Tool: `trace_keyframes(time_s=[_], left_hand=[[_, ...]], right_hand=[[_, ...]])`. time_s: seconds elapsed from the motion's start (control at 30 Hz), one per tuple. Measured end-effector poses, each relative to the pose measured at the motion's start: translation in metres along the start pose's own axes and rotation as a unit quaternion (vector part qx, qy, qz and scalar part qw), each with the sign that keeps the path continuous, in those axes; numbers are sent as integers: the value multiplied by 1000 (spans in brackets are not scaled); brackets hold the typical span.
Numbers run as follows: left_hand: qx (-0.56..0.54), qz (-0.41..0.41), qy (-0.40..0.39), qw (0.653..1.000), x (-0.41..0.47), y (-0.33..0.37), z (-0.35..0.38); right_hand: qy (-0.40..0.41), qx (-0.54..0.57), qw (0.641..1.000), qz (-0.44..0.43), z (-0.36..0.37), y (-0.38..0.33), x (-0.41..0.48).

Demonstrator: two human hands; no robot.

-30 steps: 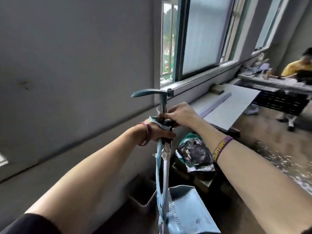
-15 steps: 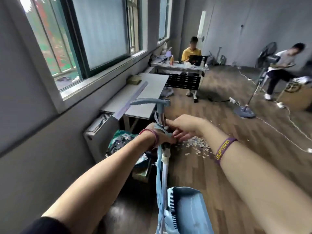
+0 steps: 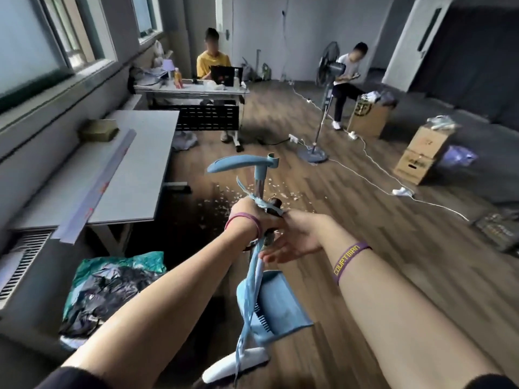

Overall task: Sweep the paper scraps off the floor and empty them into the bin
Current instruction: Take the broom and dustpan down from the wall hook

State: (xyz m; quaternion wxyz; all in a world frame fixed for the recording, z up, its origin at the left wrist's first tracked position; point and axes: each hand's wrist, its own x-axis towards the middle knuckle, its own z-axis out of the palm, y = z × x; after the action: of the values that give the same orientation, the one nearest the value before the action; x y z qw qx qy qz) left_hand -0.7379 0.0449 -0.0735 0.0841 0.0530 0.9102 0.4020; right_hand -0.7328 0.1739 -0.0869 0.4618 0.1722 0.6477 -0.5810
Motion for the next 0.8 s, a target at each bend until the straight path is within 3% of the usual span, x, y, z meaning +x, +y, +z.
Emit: trace_keyframes(time_s=[0.17, 0.4, 0.53, 0.7, 0.8], left_hand=[[-50, 13, 20, 998, 58, 25, 26], [-59, 11, 21, 998, 157, 64, 77], [-44, 11, 1, 999, 233, 86, 107], [-96, -26, -92, 991, 325, 110, 133], [-70, -50, -93, 992, 370, 110, 139]], right_hand=[[51, 149, 983, -97, -52, -16, 17], [90, 242, 958, -121, -156, -46, 58], [93, 272, 951, -116, -229, -78, 92], [95, 220, 970, -48, -315, -118, 128], [86, 236, 968, -16, -353, -135, 146]])
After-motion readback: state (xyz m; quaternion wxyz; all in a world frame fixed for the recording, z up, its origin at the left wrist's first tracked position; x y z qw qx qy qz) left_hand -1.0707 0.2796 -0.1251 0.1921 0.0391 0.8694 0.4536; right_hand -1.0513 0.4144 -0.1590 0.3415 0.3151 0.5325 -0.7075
